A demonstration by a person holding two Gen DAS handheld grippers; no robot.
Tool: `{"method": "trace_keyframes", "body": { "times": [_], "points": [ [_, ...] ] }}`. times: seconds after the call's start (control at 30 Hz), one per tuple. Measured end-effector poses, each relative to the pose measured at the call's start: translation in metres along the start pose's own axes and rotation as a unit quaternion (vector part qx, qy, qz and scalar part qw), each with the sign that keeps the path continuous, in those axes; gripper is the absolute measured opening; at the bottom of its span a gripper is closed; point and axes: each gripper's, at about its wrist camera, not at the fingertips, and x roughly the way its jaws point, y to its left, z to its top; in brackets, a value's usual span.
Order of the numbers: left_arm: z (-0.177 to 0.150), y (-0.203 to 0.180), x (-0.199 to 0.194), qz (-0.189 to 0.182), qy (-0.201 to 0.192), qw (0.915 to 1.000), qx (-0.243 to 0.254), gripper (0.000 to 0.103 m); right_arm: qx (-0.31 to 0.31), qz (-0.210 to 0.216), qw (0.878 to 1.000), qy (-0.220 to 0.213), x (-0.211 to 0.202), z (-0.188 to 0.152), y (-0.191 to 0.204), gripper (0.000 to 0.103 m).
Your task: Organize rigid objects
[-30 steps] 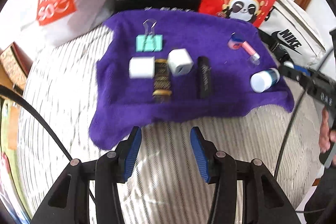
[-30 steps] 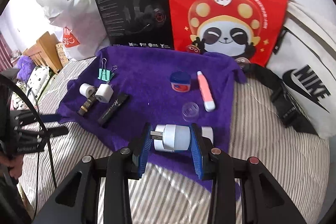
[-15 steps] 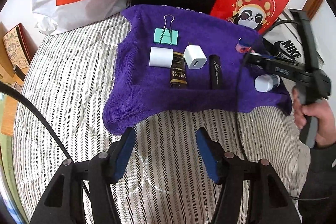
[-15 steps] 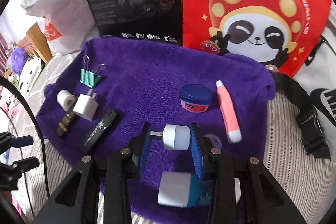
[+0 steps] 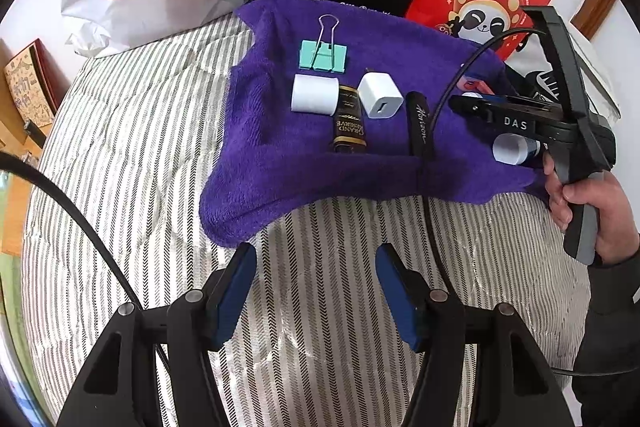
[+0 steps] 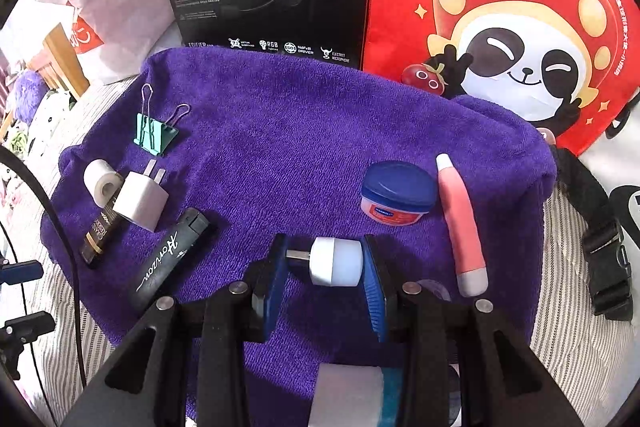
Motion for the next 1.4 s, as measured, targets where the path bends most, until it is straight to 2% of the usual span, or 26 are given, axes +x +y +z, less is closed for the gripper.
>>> {"method": "trace_keyframes", "body": {
  "times": [0.1,0.13,0.23,0.33,0.4,0.47,0.53,0.57,0.63,0.73,0.87,1.03,1.17,1.4],
  "points": [
    [-0.003,0.002,-0.001,0.003,0.001,1.0000,-0.002,0.060,-0.005,0.006,1.000,0.001,0.000,-0.002,0.000,0.044],
    [-0.004,0.002,-0.002,0.005,0.002,1.0000,-0.003,0.060,-0.005,0.009,1.000,0.004,0.000,-0.002,0.000,0.051],
    [-0.008,0.002,-0.006,0.014,0.002,0.9999,0.000,0.061,-0.011,0.011,1.000,-0.006,-0.010,-0.005,0.002,0.054],
    [-0.011,0.000,-0.012,0.026,0.002,0.9997,0.001,0.071,-0.008,0.004,1.000,-0.013,-0.022,-0.005,0.001,0.061],
    [-0.013,-0.002,-0.016,0.032,0.003,0.9995,0.004,0.079,-0.002,0.006,1.000,-0.023,-0.037,-0.005,-0.001,0.066],
    [-0.014,-0.006,-0.021,0.035,0.005,0.9994,0.005,0.080,0.007,0.000,0.999,-0.033,-0.056,-0.008,-0.003,0.080],
    [-0.016,-0.012,-0.028,0.041,0.002,0.9991,0.007,0.082,0.013,-0.013,0.999,-0.050,-0.080,-0.015,-0.003,0.088],
    [-0.016,-0.015,-0.032,0.046,-0.001,0.9989,0.008,0.087,0.015,-0.020,0.998,-0.055,-0.090,-0.019,-0.004,0.092],
    [-0.015,-0.023,-0.040,0.052,-0.012,0.9985,0.010,0.089,0.021,-0.035,0.997,-0.069,-0.114,-0.031,-0.006,0.093],
    [-0.014,-0.037,-0.057,0.049,-0.031,0.9982,0.014,0.092,0.031,-0.047,0.996,-0.071,-0.138,-0.047,-0.008,0.103],
    [-0.012,-0.060,-0.080,0.053,-0.061,0.9965,0.024,0.094,0.049,-0.072,0.994,-0.061,-0.165,-0.076,-0.011,0.103],
    [-0.011,-0.092,-0.106,0.058,-0.085,0.9934,0.051,0.094,0.094,-0.075,0.992,-0.041,-0.193,-0.107,-0.017,0.103],
    [-0.010,-0.110,-0.124,0.077,-0.104,0.9900,0.056,0.095,0.114,-0.072,0.990,-0.042,-0.209,-0.122,-0.017,0.103],
    [-0.016,-0.122,-0.141,0.073,-0.121,0.9888,0.048,0.098,0.126,-0.067,0.988,-0.054,-0.236,-0.140,-0.013,0.103]
  ]
}}
